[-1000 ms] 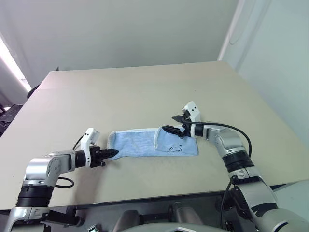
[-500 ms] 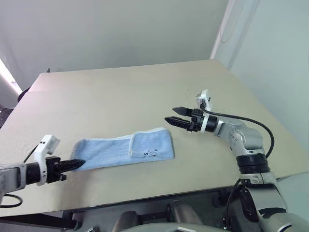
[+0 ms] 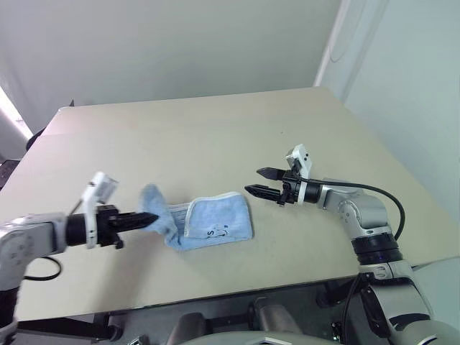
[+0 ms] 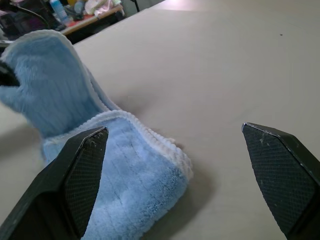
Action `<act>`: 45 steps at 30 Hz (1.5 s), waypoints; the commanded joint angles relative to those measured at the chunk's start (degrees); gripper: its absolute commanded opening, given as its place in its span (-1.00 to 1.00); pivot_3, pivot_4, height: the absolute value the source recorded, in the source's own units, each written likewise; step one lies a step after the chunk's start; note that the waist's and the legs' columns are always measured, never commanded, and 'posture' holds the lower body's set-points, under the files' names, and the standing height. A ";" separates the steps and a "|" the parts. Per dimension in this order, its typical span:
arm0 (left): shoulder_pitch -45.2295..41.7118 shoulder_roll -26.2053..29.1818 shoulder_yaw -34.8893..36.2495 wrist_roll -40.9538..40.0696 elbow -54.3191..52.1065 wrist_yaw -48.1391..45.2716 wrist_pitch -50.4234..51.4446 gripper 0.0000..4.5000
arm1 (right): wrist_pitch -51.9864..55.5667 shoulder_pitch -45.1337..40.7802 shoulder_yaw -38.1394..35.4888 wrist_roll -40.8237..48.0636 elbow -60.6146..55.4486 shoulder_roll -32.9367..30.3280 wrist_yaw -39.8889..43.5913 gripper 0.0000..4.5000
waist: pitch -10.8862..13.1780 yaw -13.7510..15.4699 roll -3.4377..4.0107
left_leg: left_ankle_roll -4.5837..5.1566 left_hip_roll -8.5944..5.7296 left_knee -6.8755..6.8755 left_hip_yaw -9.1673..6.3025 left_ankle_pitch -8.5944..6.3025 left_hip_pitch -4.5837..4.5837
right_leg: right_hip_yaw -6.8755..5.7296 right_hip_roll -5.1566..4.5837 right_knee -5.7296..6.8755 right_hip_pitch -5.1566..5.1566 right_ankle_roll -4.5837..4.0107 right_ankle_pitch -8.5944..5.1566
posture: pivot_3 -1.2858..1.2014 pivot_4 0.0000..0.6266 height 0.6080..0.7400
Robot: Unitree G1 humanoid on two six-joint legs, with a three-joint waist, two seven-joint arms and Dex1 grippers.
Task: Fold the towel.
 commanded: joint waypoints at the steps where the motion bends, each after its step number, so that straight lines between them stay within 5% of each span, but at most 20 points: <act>1: -6.56 -2.32 -6.25 -0.16 0.09 0.22 -0.12 -0.99 | -1.53 -0.20 -2.03 -0.15 -0.38 -0.33 -1.96 1.00 | 0.00 0.20 -0.02 | 0.00 0.00 0.01 -0.01 0.00 0.00 | 0.00 0.01 0.01 0.01 0.00 0.00 | 0.03 -1.00 1.00; 12: -20.25 -9.88 -24.60 8.54 10.18 -4.62 -6.96 -0.99 | -0.99 2.60 -4.66 -0.42 -1.68 -1.66 -6.15 1.00 | 0.00 0.26 -0.03 | 0.01 -0.04 0.04 0.05 0.01 0.04 | 0.04 0.09 -0.01 0.07 -0.03 0.00 | 0.03 -1.00 1.00; 22: -22.13 -16.53 -26.77 11.04 14.88 -5.35 -9.51 -0.99 | -1.43 2.74 -4.30 -0.74 -0.66 -1.28 -7.81 1.00 | 0.00 0.49 -0.04 | 0.01 -0.04 0.06 0.05 0.01 0.04 | 0.07 0.10 0.00 0.08 -0.02 0.00 | 0.03 -1.00 1.00; 34: -21.60 -19.78 -19.03 6.36 9.20 -2.27 -8.42 0.89 | -2.67 1.31 -3.55 -2.29 1.87 -1.21 -7.29 1.00 | 0.00 0.85 -0.04 | 0.01 -0.03 0.06 0.04 0.01 0.04 | 0.12 0.11 0.02 0.07 0.01 0.02 | 0.03 -1.00 1.00; 40: -15.67 -16.74 -16.31 13.52 2.49 -2.82 -24.80 0.89 | -4.14 1.60 -3.71 -2.90 2.28 -0.55 -8.02 1.00 | 0.00 1.08 -0.02 | 0.01 -0.02 0.06 0.07 0.01 0.07 | 0.14 0.11 0.02 0.07 0.00 0.02 | 0.03 -1.00 1.00; 45: -11.22 -17.42 -15.13 19.72 8.52 -2.56 -38.99 0.89 | -5.18 2.06 -3.77 -3.06 2.24 0.03 -8.20 1.00 | -0.01 1.56 -0.03 | 0.01 -0.02 0.11 0.08 0.02 0.09 | 0.17 0.12 0.06 0.08 -0.20 -0.05 | 0.03 -1.00 1.00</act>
